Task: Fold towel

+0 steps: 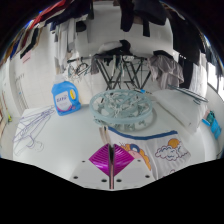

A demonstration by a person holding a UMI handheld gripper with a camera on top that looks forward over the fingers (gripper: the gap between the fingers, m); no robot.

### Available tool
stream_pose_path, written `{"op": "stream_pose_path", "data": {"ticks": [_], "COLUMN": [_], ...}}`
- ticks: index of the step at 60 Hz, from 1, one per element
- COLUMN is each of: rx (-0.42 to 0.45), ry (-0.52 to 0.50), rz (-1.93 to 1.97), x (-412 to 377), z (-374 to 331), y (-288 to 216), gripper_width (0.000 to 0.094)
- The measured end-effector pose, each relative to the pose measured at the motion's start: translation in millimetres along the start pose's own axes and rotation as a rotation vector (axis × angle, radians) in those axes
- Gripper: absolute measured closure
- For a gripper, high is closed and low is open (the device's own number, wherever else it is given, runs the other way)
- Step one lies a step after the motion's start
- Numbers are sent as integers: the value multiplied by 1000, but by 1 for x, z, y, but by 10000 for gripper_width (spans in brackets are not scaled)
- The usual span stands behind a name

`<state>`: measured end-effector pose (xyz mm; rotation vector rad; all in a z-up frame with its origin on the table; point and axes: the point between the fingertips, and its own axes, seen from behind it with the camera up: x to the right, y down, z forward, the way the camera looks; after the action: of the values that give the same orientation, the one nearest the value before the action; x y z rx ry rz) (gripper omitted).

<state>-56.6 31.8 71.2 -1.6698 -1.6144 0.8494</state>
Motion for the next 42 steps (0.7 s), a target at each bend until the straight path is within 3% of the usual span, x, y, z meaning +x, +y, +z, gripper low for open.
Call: {"op": "stream_pose_path", "data": {"ticks": [9,14,24,33,35,40,41,42], "rx": [84,112,69,24,25,34,39,44], "ry": [-6,39,135,166,172,173,167,162], "rz": [76,73,61,14,15,-18,-28,-33], "x": [67,121,218,255,260,267,266,267], "z": [-39,-45,-22,3,6,-12,-19,-24], "y": [-59,-75,-49,-9,-6,-11,-15,-20], "gripper_width": [910,909,909,892,793,113,81,114]}}
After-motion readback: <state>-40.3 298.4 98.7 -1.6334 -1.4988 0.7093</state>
